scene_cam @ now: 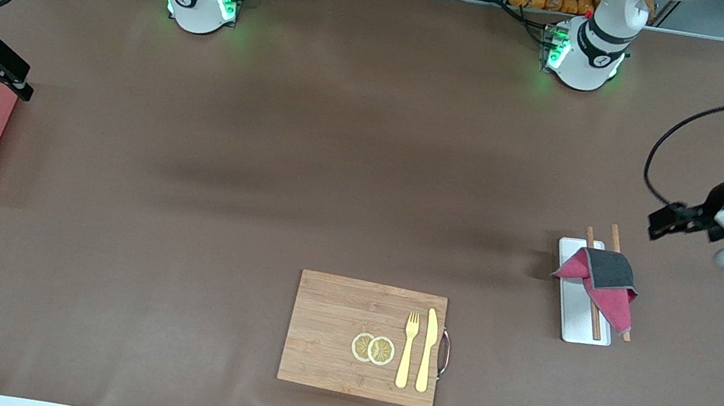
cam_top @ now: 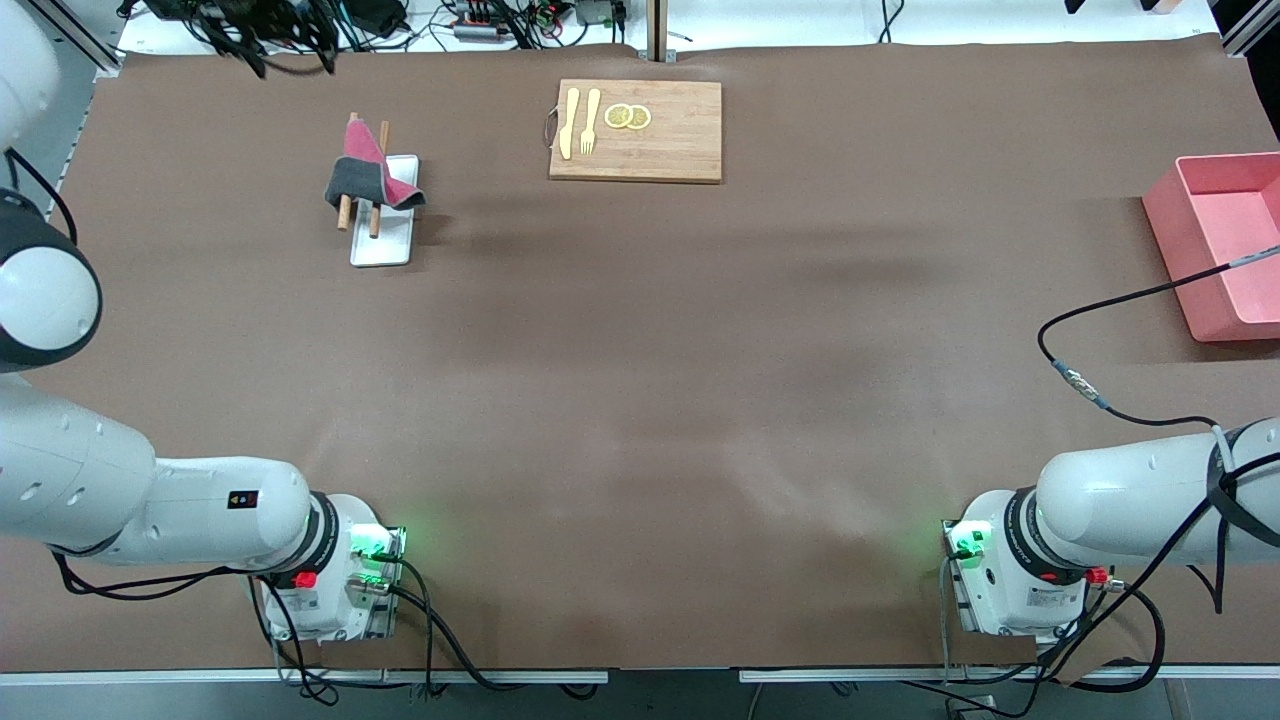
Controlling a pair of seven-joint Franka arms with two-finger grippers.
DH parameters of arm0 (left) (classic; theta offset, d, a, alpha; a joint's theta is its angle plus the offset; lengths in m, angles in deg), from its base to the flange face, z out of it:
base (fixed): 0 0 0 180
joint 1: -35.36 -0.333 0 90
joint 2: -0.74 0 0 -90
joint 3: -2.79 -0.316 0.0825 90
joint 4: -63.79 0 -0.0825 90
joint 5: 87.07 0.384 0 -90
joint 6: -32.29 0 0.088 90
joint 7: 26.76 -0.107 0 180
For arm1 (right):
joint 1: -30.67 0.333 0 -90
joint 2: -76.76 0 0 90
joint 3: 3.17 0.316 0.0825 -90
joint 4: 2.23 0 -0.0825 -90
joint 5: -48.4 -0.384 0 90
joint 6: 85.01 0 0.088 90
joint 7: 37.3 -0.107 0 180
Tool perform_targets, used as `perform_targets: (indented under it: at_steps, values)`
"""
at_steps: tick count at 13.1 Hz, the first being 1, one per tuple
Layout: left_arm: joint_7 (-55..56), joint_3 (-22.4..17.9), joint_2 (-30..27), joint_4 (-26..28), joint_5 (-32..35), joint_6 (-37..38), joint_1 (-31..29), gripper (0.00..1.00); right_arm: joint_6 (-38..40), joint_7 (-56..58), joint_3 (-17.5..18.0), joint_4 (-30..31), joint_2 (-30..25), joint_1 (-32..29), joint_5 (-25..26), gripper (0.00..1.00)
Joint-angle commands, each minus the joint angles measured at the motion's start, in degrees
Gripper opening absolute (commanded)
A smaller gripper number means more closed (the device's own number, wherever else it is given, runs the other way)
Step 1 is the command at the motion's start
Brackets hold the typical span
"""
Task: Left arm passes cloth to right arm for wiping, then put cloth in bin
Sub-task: 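Move the left gripper down over the pink-grey cloth on the tray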
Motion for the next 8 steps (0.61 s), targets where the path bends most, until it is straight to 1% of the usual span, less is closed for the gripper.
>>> perform_targets:
  at_steps: [1,4,6,8]
  values:
    - [-0.8,0.2,3.2,5.9,0.0,-10.2,-1.5,1.00,0.8,-1.3,0.0,0.3,-0.1,0.5,1.1,1.00]
    - [-1.6,0.0,8.7,5.6,0.5,-14.0,-1.6,1.00,1.4,-1.3,0.0,0.3,0.4,0.5,1.2,1.00]
    - [-2.3,0.0,10.8,5.1,0.7,-14.7,-2.2,0.99,1.4,-1.3,-0.1,0.3,0.4,0.6,1.2,1.00]
    - [-2.3,0.0,12.3,4.7,0.7,-14.8,-2.2,0.86,1.4,-1.3,-0.1,0.3,0.5,0.6,1.2,1.00]
